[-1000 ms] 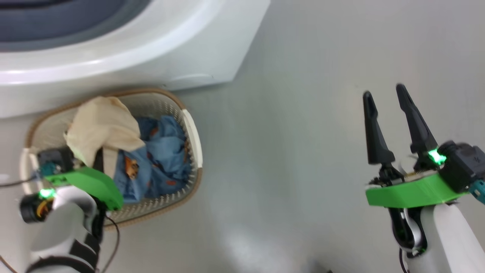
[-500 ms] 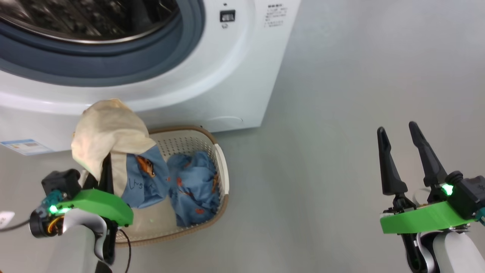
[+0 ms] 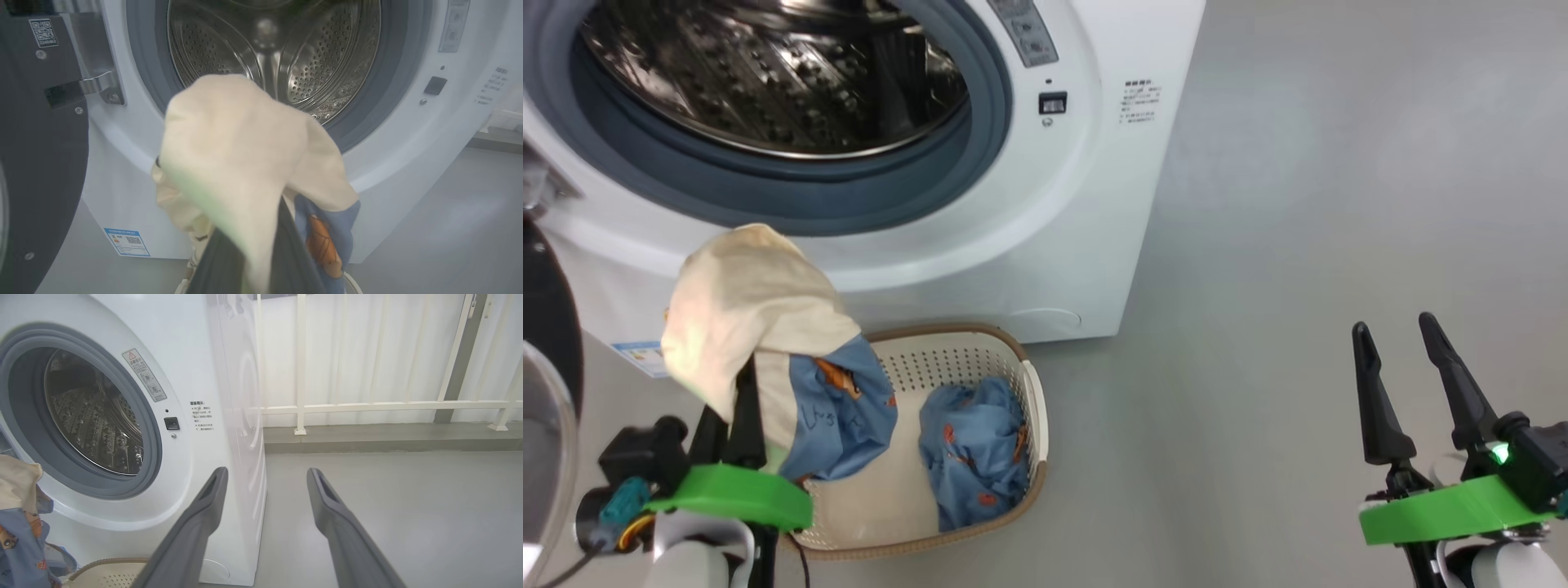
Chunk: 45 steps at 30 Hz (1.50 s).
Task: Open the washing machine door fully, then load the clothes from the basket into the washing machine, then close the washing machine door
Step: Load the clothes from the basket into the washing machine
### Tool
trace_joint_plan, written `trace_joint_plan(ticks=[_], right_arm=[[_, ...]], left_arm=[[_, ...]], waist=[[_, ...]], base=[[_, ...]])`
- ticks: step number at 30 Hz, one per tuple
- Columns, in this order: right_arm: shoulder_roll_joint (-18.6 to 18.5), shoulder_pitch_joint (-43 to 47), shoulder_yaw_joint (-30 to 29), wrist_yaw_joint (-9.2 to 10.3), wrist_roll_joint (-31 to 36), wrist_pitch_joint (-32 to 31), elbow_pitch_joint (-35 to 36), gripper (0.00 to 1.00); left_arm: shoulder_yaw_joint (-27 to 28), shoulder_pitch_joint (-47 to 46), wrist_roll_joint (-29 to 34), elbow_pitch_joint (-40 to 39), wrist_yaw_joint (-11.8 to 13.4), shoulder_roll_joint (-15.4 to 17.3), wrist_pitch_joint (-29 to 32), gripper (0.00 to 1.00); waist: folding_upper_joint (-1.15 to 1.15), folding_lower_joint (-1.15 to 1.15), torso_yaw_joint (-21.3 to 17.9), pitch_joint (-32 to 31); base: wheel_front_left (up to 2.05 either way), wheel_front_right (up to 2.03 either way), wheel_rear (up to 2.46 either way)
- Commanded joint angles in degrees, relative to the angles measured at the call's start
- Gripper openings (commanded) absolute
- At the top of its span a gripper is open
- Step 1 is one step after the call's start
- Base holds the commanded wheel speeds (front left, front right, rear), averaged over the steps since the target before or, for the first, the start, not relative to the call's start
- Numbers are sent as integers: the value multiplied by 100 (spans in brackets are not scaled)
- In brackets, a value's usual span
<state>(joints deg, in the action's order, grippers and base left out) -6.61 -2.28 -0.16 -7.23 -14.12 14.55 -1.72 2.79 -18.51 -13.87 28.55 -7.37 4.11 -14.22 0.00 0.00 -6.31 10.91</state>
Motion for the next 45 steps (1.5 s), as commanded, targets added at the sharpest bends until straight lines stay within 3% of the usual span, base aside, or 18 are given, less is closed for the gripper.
trace_joint_plan(ticks=[1, 22, 34, 45], right_arm=[[-87, 63, 95, -25, 30, 45, 129, 100], [-32, 421, -165, -25, 51, 45, 209, 100], [-10, 332, -183, -25, 65, 45, 250, 100], [126, 43, -127, -25, 46, 45, 264, 100]], left_arm=[[201, 76, 67, -248, -9, 82, -77, 0], [578, 1562, 90, -2329, -12, -104, -77, 0], [477, 1498, -14, -2478, -10, -122, -78, 0], [323, 761, 57, -2282, 4, -123, -78, 0]], waist=[[0, 0, 50, -132], [0, 0, 107, -322], [0, 0, 69, -125], [0, 0, -33, 421]], base=[[0, 0, 0], [0, 0, 0], [0, 0, 0], [0, 0, 0]])
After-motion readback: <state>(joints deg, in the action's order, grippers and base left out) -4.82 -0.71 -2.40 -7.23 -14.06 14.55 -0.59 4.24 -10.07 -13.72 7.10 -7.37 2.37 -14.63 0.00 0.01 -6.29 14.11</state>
